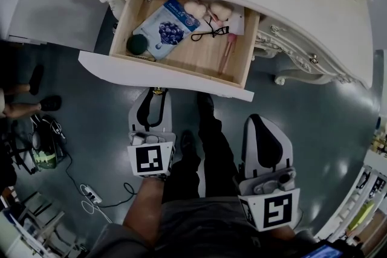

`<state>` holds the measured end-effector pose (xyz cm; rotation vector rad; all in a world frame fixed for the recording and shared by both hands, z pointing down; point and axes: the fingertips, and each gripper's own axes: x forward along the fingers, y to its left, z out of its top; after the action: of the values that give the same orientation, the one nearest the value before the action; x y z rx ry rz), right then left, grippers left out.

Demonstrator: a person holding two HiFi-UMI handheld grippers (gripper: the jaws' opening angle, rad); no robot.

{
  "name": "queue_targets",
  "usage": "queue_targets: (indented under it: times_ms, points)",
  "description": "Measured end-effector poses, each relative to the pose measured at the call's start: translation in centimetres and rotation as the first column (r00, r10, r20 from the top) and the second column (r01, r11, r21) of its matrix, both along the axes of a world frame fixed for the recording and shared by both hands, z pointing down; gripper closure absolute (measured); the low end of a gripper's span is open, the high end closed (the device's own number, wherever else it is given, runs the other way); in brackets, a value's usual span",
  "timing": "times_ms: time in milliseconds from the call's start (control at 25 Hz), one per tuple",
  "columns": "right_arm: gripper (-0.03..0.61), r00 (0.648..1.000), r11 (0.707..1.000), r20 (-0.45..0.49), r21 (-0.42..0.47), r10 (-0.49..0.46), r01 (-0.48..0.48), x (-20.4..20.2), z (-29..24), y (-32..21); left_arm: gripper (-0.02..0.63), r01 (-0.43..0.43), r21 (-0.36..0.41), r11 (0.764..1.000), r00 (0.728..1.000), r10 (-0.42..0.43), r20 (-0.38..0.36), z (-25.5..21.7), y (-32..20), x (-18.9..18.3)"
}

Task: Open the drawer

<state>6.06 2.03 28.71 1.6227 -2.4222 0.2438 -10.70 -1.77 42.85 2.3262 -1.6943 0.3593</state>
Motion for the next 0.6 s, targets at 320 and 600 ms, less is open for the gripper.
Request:
queue_targets:
  times_ms: [320,600]
  points:
    - [0.565,1.0,1.0,0.009,0.008,-0.005,0.005,-0.31,-0.4,-0.05,0.479,0.005,-0.014,1.0,1.0,-0.005,0.007,0.19,0.06,-0.15]
    - [0.565,1.0,1.0,0.011,0.022,-0.011,0.011,-0.43,-0.95,0.15,0.468,0.002,-0.008,1.0,0.999,-0.002,0.053,-0.53,0.17,0.03]
